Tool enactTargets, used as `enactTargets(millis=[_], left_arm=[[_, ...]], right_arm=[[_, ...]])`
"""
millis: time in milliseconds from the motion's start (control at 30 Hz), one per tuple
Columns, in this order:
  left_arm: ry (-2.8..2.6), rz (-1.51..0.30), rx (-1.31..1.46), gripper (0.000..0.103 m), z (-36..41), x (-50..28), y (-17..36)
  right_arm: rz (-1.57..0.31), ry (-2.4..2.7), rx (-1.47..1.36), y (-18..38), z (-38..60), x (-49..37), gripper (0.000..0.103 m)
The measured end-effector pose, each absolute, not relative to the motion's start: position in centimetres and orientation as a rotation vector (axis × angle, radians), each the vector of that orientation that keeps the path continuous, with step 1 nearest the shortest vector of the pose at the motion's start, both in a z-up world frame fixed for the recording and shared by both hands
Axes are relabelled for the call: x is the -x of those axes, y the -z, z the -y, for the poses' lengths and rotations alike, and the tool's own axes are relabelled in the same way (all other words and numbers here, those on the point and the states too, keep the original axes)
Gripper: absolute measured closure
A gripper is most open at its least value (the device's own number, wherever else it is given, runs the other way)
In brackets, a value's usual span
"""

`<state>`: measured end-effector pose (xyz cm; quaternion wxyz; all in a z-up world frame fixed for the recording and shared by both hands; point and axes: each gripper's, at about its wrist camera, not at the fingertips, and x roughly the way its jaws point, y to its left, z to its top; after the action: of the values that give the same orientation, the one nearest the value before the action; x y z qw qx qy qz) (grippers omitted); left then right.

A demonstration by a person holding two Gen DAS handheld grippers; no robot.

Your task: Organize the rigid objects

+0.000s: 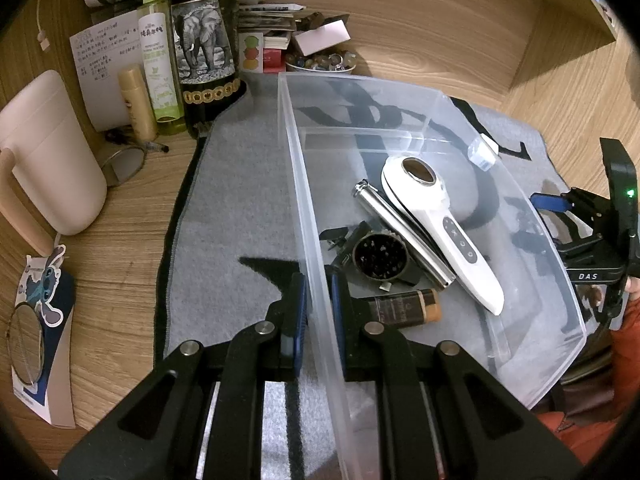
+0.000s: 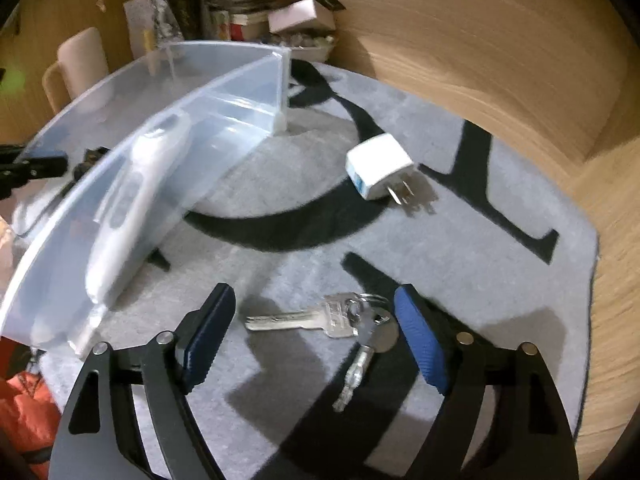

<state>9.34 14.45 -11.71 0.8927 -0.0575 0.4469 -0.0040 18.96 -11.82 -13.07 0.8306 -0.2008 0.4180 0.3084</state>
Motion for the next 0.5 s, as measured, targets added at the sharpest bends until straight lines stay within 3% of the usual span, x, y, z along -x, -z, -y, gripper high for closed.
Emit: enactTargets(millis=[300, 400, 467, 500], left_arm=[[0.009, -0.930, 0.121, 0.091, -14.5, -9.4, 11.7], [0.009, -0.932, 0.124, 0.091, -14.5, -9.5, 11.8], [0.007, -0.934, 0.125, 0.091, -14.5, -9.5, 11.9], [0.007, -0.934, 0.124, 0.091, -14.5, -9.6, 11.9]], right_arm=[[-0.958, -0.705, 0.397, 14.2, 11.7, -20.2, 0.025], [-0.948, -0.698, 0.399, 14.1, 11.7, -19.6, 0.036], [-0.942, -0.701, 0.383, 13.9, 11.8, -19.2, 0.057], [-0.938, -0.686, 0.380, 13.8, 12.0, -19.0, 0.062]])
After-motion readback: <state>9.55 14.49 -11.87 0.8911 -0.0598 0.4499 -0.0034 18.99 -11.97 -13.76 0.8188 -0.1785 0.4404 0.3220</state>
